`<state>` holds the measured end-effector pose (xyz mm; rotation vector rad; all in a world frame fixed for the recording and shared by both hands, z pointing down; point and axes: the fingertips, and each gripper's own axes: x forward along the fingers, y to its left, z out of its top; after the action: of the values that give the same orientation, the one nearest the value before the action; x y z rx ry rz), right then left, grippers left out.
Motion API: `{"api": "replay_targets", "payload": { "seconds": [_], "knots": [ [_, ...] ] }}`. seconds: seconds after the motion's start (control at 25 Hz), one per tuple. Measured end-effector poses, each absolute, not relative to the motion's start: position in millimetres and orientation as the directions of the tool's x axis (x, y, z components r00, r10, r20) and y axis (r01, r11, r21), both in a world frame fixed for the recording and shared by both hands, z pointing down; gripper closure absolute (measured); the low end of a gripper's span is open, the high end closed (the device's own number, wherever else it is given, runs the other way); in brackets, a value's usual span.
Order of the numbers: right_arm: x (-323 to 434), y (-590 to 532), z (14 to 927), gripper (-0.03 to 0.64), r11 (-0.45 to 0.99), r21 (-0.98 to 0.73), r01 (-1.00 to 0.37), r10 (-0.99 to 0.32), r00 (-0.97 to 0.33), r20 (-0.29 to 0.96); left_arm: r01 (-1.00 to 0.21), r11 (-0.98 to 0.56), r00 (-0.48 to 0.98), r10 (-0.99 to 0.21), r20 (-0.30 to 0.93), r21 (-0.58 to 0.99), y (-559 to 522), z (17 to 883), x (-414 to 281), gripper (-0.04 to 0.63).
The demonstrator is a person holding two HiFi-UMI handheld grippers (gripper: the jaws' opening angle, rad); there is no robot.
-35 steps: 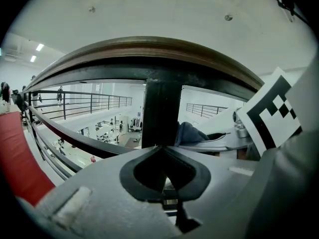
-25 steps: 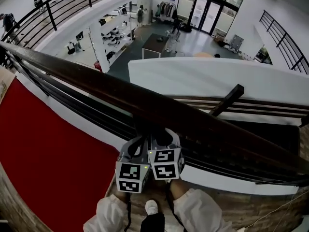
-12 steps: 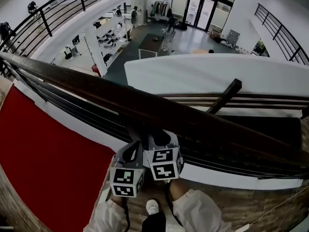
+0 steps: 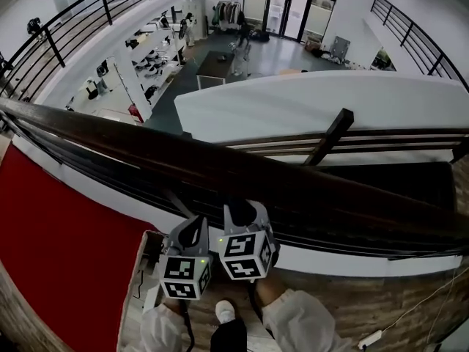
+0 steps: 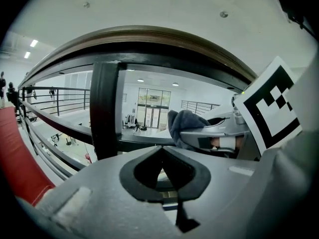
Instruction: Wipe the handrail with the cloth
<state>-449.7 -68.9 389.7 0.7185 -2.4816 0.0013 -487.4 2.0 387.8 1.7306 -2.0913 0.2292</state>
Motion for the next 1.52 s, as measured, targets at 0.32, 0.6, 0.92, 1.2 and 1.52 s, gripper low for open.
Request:
{"api": "replay_targets", "payload": {
  "seconds": [0.32,0.6,0.92,1.2,1.52],
  "knots": [
    [-377.7,-96.1,386.4,0.52,0.828,0.146,-0.542,-0.536,-0.685,0.493,-0.978,0.162,-0.097,-0.914,0.394,0.134,-27.2,385.1,-419.9,0.592],
    [-326.5,-115.9,390.2,0.52,0.814,0.147,-0.563,-0.55,-0.664,0.506,-0.981,0.109,-0.04,-0.924,0.381,0.161,-46.1,386.4,-367.8,0.592],
    [-289.2,-124.2,386.5,0.52,0.789,0.171,-0.59,-0.591,-0.651,0.477,-0.984,0.106,-0.046,-0.925,0.376,0.14,-53.8,385.1,-344.2,0.592],
    [-234.6,-139.6,389.2,0.52,0.763,0.166,-0.625,-0.616,-0.624,0.481,-0.985,0.102,-0.042,-0.925,0.377,0.141,-72.7,382.7,-302.9,0.594],
    [-156.2,-164.4,391.5,0.52,0.712,0.149,-0.686,-0.658,-0.577,0.483,-0.994,-0.003,0.042,-0.925,0.378,0.105,-107.7,375.1,-226.9,0.592]
  ]
}}
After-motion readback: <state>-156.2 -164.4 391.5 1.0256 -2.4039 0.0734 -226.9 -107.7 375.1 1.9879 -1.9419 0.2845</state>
